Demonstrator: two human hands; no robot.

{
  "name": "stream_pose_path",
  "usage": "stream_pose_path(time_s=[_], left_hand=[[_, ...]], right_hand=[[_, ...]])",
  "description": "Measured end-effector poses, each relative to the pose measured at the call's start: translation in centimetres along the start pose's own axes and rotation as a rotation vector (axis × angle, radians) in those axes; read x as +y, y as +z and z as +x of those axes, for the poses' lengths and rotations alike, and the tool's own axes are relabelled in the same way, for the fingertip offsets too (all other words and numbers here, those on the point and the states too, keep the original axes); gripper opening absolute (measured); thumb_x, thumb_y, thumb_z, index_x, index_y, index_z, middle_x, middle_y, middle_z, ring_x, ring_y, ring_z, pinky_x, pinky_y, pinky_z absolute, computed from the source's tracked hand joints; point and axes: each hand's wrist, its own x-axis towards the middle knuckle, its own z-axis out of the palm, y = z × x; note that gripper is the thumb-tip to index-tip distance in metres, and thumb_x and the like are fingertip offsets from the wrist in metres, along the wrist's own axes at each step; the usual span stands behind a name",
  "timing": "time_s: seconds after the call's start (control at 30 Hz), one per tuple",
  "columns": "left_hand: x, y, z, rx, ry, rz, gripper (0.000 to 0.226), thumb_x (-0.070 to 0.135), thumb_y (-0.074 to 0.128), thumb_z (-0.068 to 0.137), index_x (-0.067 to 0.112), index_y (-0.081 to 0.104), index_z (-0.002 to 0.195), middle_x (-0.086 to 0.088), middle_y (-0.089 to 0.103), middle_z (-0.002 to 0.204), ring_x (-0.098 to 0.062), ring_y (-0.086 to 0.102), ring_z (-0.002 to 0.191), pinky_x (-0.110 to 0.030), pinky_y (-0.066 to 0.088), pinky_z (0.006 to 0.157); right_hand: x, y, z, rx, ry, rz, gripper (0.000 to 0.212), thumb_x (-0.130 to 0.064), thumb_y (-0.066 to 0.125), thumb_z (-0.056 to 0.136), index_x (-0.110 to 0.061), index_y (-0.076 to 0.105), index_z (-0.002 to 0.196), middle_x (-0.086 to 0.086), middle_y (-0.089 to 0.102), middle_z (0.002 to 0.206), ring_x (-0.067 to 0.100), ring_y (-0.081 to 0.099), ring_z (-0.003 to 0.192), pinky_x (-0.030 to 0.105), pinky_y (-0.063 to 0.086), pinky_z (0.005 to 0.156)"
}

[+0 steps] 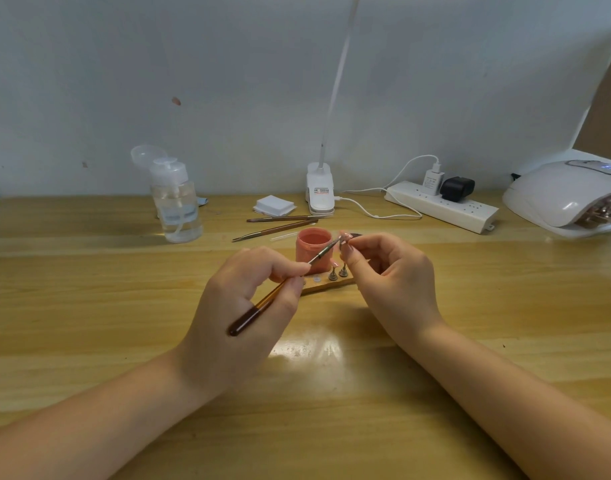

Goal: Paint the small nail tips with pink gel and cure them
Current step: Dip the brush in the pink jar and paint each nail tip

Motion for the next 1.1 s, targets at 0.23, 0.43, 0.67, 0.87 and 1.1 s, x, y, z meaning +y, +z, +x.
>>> stream_pose_path(time_s=[0.23, 0.43, 0.67, 0.87, 1.1], left_hand=[[0.08, 0.02, 0.01, -0.023, 0.027, 0.011, 0.017, 0.027, 0.056, 0.089, 0.027, 0.065, 0.104, 0.011, 0.068, 0.094, -0.014, 0.063, 0.092, -0.022, 0.045, 0.078], [-0.03, -0.07, -0.1, -0.002, -0.031, -0.008, 0.017, 0.03, 0.053, 0.089, 0.026, 0.064, 0.101, 0.009, 0.068, 0.091, -0.014, 0.063, 0.091, -0.026, 0.047, 0.078], [-0.16, 0.02, -0.04, -0.033, 0.007, 0.034, 0.019, 0.026, 0.055, 0.087, 0.016, 0.069, 0.095, 0.008, 0.068, 0.088, -0.011, 0.062, 0.089, -0.026, 0.047, 0.077], [-0.07, -0.08, -0.02, 0.045, -0.089, -0.003, 0.015, 0.032, 0.051, 0.088, 0.029, 0.064, 0.097, 0.012, 0.066, 0.086, -0.014, 0.062, 0.088, -0.022, 0.045, 0.076], [-0.85, 0.06, 0.04, 0.122, -0.217, -0.101, 0.013, 0.034, 0.054, 0.089, 0.031, 0.063, 0.097, 0.008, 0.067, 0.088, -0.013, 0.062, 0.086, -0.013, 0.046, 0.072]], right_hand=[[0.04, -0.03, -0.02, 0.002, -0.031, -0.024, 0.011, -0.016, 0.07, 0.086, -0.025, 0.067, 0.09, -0.01, 0.068, 0.074, 0.015, 0.061, 0.061, 0.037, 0.053, 0.058], [0.28, -0.04, 0.14, 0.012, -0.01, -0.025, 0.007, -0.016, 0.069, 0.087, -0.022, 0.069, 0.091, -0.009, 0.068, 0.074, 0.014, 0.061, 0.062, 0.039, 0.053, 0.06], [0.4, -0.11, 0.2, 0.007, -0.025, -0.059, 0.007, -0.016, 0.069, 0.087, -0.017, 0.07, 0.094, -0.009, 0.068, 0.075, 0.01, 0.06, 0.062, 0.033, 0.052, 0.058], [0.39, -0.1, 0.21, 0.029, -0.05, -0.067, 0.008, -0.017, 0.069, 0.088, -0.014, 0.07, 0.095, -0.011, 0.066, 0.073, 0.007, 0.055, 0.057, 0.024, 0.046, 0.054], [-0.38, -0.29, 0.2, 0.012, -0.224, -0.187, 0.013, -0.011, 0.067, 0.087, -0.011, 0.071, 0.1, -0.01, 0.064, 0.073, 0.009, 0.056, 0.057, 0.022, 0.046, 0.055]])
